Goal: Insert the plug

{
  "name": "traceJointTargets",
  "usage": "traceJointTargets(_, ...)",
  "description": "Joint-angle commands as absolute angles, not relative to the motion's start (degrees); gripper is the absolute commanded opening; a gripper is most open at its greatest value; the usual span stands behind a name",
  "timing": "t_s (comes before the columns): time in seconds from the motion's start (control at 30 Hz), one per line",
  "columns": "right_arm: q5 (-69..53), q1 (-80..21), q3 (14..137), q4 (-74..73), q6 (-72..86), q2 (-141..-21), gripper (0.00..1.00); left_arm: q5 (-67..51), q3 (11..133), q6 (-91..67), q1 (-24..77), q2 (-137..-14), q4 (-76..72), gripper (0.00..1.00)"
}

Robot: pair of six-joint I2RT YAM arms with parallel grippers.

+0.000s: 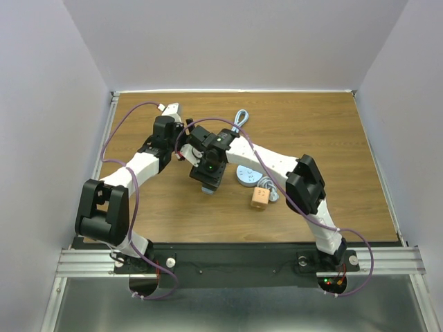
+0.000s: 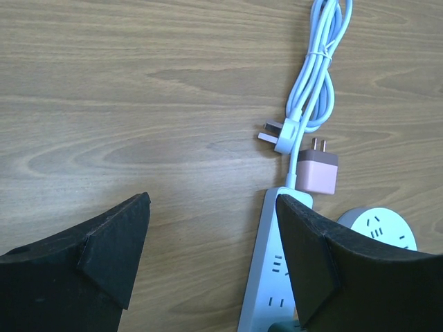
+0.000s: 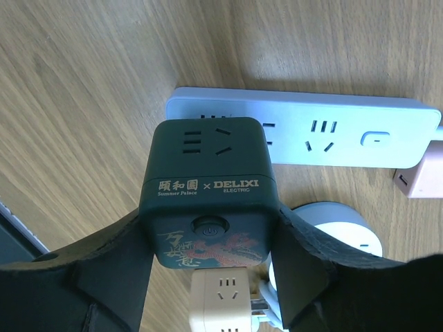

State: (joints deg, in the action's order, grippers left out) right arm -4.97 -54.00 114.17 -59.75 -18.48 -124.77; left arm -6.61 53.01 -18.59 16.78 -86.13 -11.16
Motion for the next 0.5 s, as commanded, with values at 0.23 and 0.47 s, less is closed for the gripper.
traceJointTargets(0.23, -5.2, -55.0, 116.3, -59.0, -18.5, -130.5, 0.0, -2.8, 55.2, -21.3, 15.5, -85.8, -11.8, 0.85)
traceJointTargets(0.47, -5.4, -55.2, 117.6, -58.7, -19.0, -131.5, 0.0, -2.4, 54.7, -22.0, 13.8, -86.2, -12.2, 0.86)
